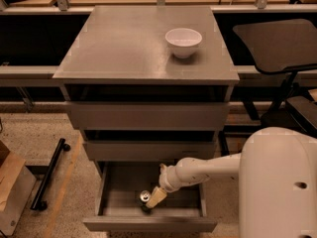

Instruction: Pick green can from bottom drawer and place on counter

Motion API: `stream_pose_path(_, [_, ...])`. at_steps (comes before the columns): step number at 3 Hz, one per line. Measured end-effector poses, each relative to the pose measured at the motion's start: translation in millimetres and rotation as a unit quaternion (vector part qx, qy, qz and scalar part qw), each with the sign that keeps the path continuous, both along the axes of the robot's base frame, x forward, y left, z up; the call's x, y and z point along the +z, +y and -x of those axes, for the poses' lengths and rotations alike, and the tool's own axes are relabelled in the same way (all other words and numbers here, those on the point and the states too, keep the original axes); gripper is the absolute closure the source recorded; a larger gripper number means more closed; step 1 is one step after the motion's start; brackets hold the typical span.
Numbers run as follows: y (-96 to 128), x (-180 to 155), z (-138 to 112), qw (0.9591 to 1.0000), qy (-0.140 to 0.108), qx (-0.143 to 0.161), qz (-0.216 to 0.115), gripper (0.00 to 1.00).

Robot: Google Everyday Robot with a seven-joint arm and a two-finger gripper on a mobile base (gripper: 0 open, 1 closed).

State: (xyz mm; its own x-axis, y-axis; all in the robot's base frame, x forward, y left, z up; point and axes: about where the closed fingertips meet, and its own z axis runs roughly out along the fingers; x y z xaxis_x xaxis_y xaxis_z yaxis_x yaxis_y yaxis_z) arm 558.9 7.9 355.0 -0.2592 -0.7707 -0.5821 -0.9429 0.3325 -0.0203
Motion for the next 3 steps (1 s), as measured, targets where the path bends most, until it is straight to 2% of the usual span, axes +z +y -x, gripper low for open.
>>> stream_pose_path(1, [19,-33,-17,0.9997,0.004,-0.002,-0.026,0.0])
stream_pose_path(3, [40,-105,-39,0.9982,0.041,-0.011,-0.041,0.0])
